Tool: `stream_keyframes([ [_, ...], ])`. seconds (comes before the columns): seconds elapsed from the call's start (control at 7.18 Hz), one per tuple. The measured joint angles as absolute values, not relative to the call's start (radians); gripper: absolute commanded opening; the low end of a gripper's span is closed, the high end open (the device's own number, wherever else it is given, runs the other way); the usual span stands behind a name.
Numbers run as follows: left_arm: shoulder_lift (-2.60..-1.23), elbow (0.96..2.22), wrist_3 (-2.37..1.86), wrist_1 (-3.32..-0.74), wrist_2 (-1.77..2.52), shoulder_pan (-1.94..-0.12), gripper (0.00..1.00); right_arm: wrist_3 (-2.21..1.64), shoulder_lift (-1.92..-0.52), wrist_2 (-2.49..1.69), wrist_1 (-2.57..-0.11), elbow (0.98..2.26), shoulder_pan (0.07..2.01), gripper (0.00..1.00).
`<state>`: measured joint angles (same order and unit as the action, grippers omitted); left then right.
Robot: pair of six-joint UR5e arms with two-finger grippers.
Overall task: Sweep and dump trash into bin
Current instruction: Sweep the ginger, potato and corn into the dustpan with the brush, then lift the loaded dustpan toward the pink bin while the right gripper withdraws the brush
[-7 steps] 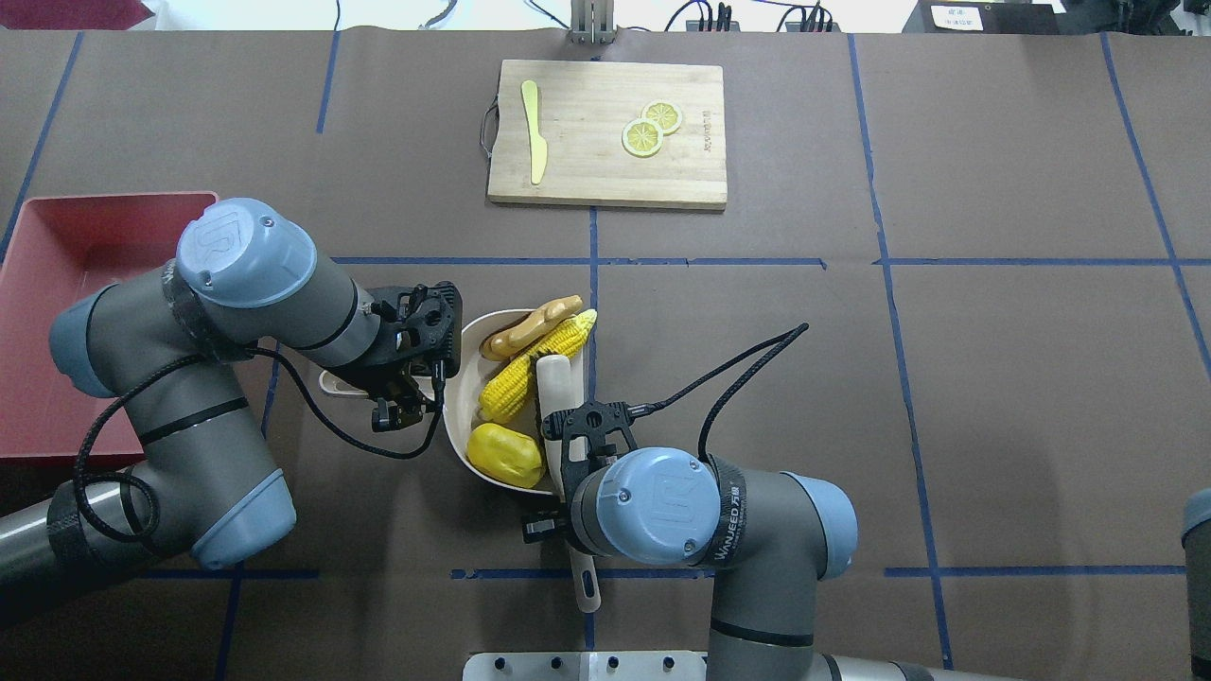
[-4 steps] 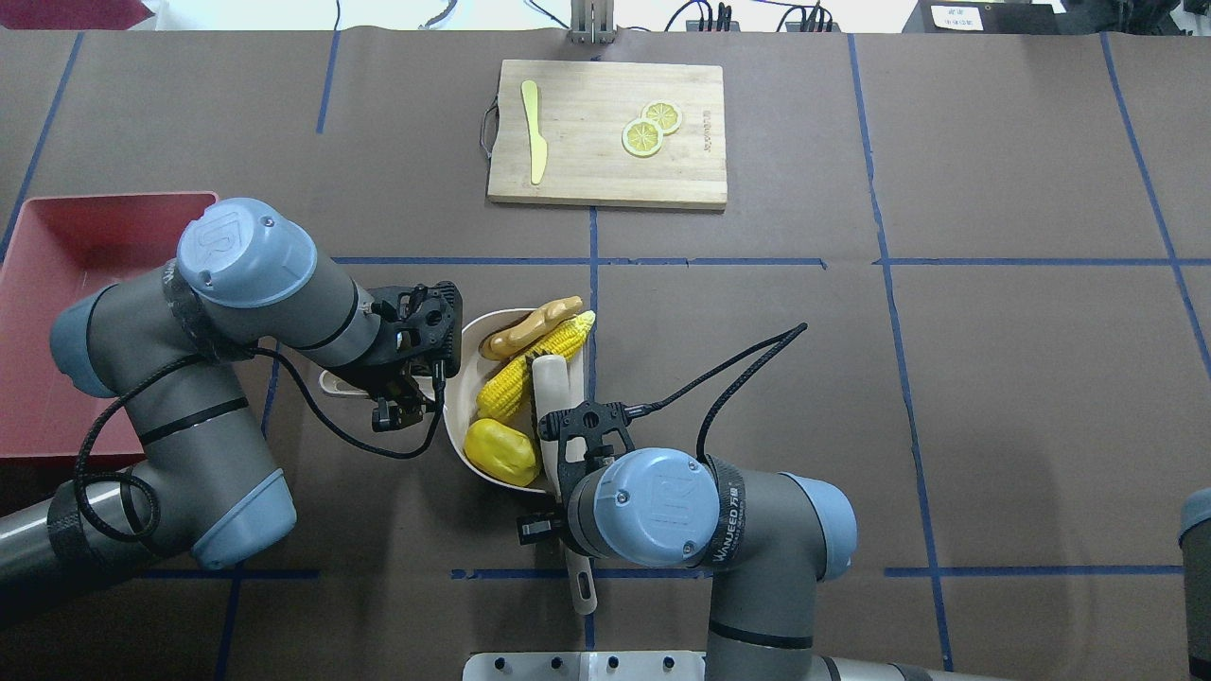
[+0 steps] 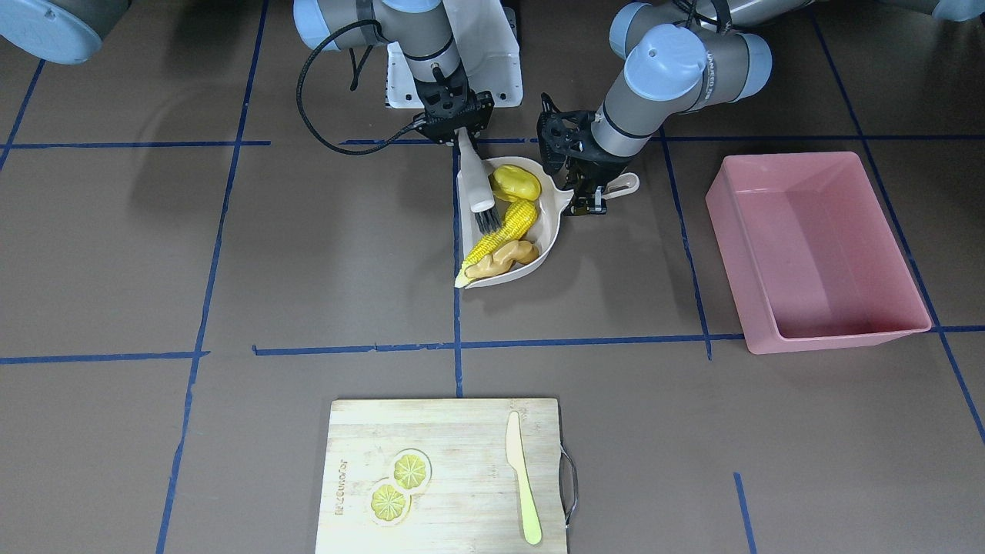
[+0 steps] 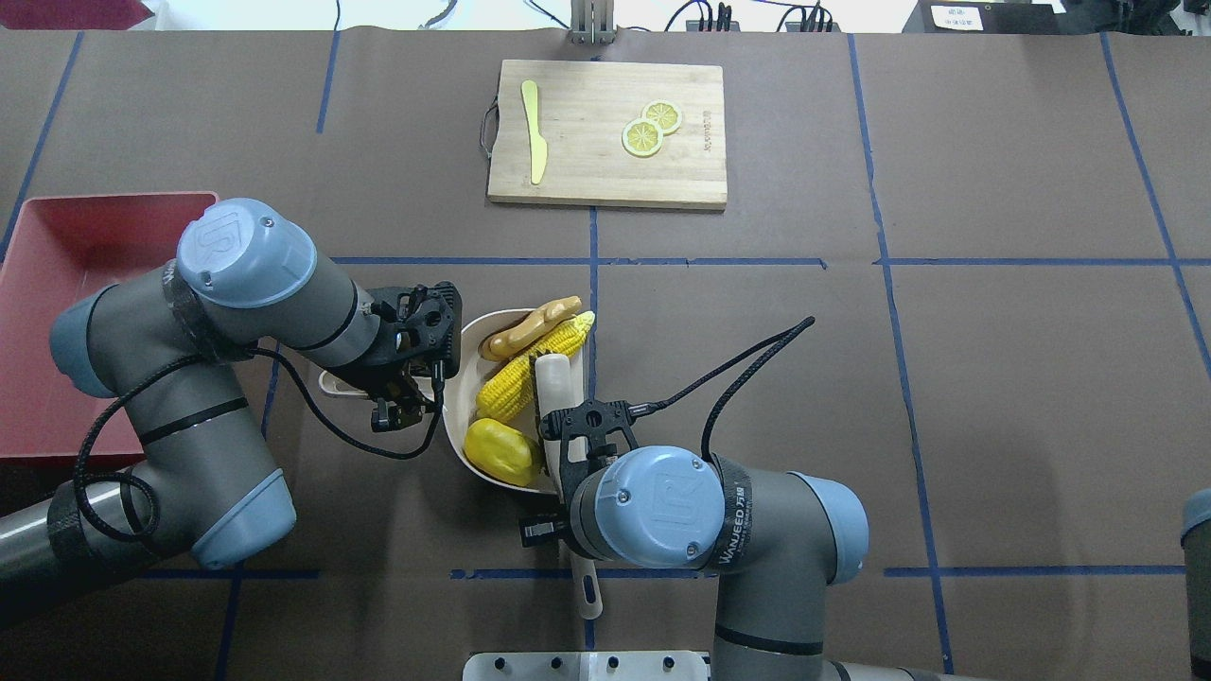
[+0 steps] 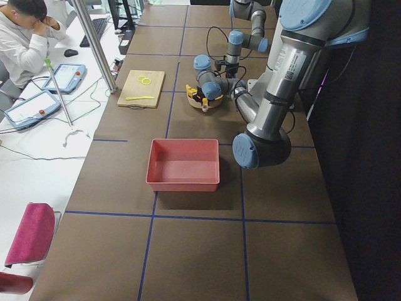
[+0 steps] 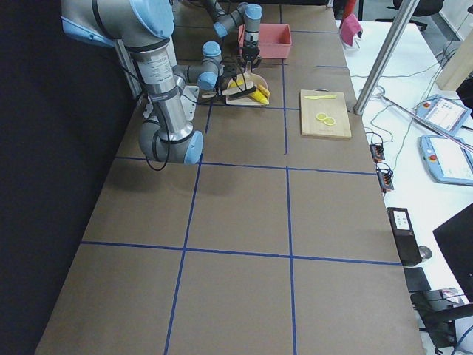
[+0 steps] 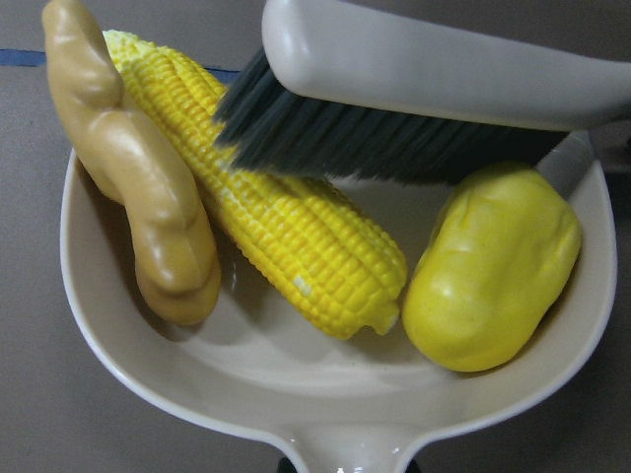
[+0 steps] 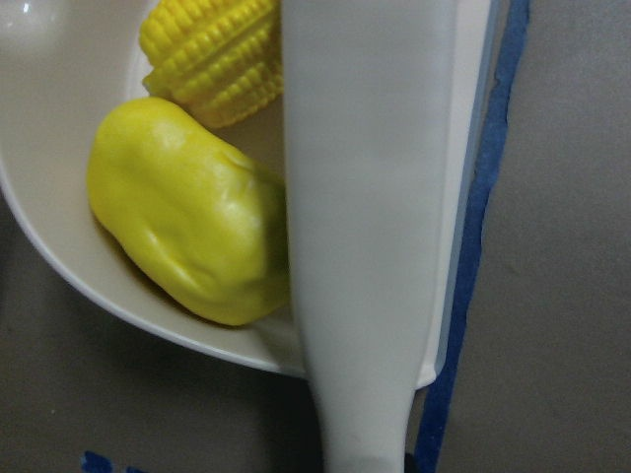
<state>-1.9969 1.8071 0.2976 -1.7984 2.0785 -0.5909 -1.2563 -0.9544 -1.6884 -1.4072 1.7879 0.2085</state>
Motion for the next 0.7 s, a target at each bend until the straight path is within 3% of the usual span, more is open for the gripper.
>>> stream_keyframes([
  [0.7, -1.977, 1.804, 0.288, -1.89, 2.083, -0.596, 0.0, -1.251, -0.962, -1.762, -1.656, 1.927, 0.266, 0.0],
])
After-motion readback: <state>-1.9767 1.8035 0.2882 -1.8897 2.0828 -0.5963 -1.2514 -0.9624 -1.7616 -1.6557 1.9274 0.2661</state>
